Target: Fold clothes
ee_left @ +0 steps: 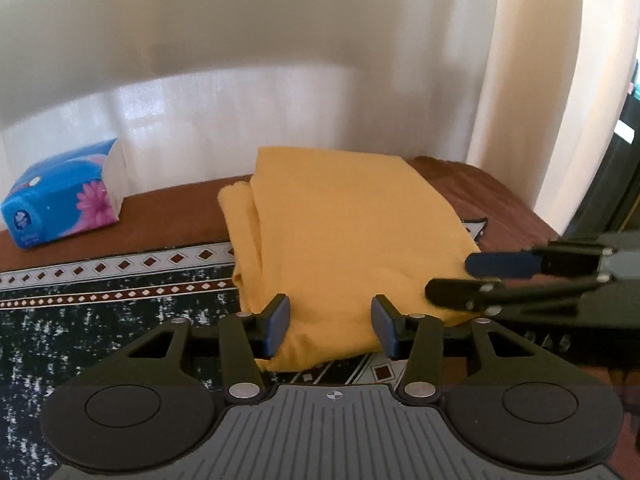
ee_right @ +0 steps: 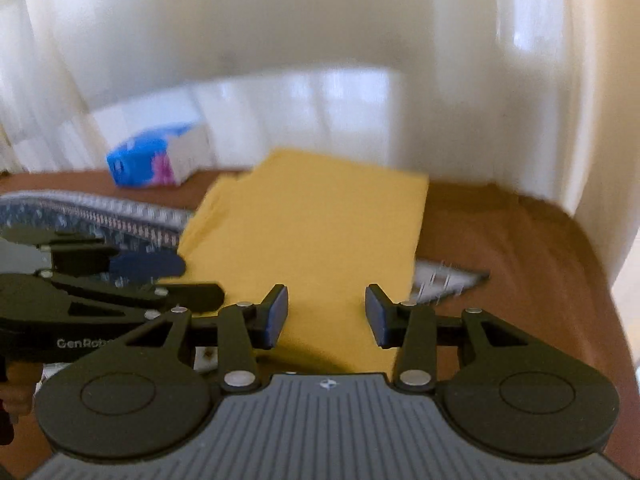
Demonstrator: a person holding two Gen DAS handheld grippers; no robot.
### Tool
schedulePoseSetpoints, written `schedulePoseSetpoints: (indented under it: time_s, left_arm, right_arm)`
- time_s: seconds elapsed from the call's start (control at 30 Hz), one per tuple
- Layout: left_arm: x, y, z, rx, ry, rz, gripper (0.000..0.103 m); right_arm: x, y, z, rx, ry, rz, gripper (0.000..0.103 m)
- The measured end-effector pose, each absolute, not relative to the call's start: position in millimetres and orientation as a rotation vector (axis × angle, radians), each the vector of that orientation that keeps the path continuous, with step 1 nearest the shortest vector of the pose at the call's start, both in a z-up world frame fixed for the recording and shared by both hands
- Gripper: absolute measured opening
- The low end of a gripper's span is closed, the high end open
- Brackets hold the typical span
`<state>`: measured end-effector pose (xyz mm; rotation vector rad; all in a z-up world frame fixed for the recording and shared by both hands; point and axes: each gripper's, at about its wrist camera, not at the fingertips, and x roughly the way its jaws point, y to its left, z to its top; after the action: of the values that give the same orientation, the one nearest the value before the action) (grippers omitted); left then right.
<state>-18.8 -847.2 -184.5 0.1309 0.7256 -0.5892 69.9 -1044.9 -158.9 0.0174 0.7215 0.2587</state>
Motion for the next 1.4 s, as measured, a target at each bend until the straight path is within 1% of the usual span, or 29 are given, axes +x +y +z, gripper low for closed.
schedulePoseSetpoints:
  time_s: [0.13,0.3,0.4,0.47,0.57,0.63,0.67,0.7,0.73,0.77,0.8,0.9,1.13,1.4]
  left_arm:
    - [-20,-845,-187,0.119,0.715,-0.593,0.060]
    - [-16,-846,-181,0.116,0.751,-0.590,0.061]
    - [-16,-840,-155,0.068,0.782,-0.567,0.058]
    - [-23,-830,-127,0.009,0.749,-0.560,0.059]
    - [-37,-815,-84,-0.048,0.687,-0.562,0.068]
    - [-48,-808,-59,-0.059,0.632,-0.555,0.089]
    - [-54,-805,-49,-0.065,0.609,-0.549,0.093]
    - [-58,-803,-43,-0.069,0.595,-0.545,0.103]
    - [-63,-802,-37,-0.072,0.583,-0.540,0.103]
    - [-67,-801,-34,-0.067,0.583,-0.533,0.103]
    - [-69,-801,-32,-0.054,0.597,-0.523,0.103]
    - [-75,-802,-30,-0.017,0.643,-0.489,0.103]
    - [-85,-800,-38,-0.024,0.748,-0.495,0.103]
    - [-85,-806,-47,-0.019,0.808,-0.486,0.103]
  right_arm:
    - [71,-1043,-166,0.026,0.689,0.236,0.047]
    - [80,-1041,-163,0.022,0.723,0.241,0.047]
    - [83,-1048,-147,0.079,0.762,0.244,0.046]
    - [76,-1058,-122,0.178,0.711,0.236,0.046]
    - [58,-1073,-77,0.286,0.629,0.240,0.047]
    - [44,-1079,-52,0.313,0.581,0.246,0.048]
    - [37,-1080,-41,0.317,0.562,0.246,0.054]
    - [30,-1081,-34,0.318,0.556,0.245,0.060]
    - [24,-1081,-27,0.319,0.552,0.243,0.077]
    - [18,-1082,-20,0.320,0.548,0.240,0.097]
    - [12,-1081,-17,0.316,0.545,0.247,0.103]
    - [-2,-1078,-19,0.252,0.566,0.257,0.103]
    - [-15,-1067,-34,0.162,0.722,0.237,0.103]
    - [-16,-1067,-42,0.143,0.769,0.219,0.103]
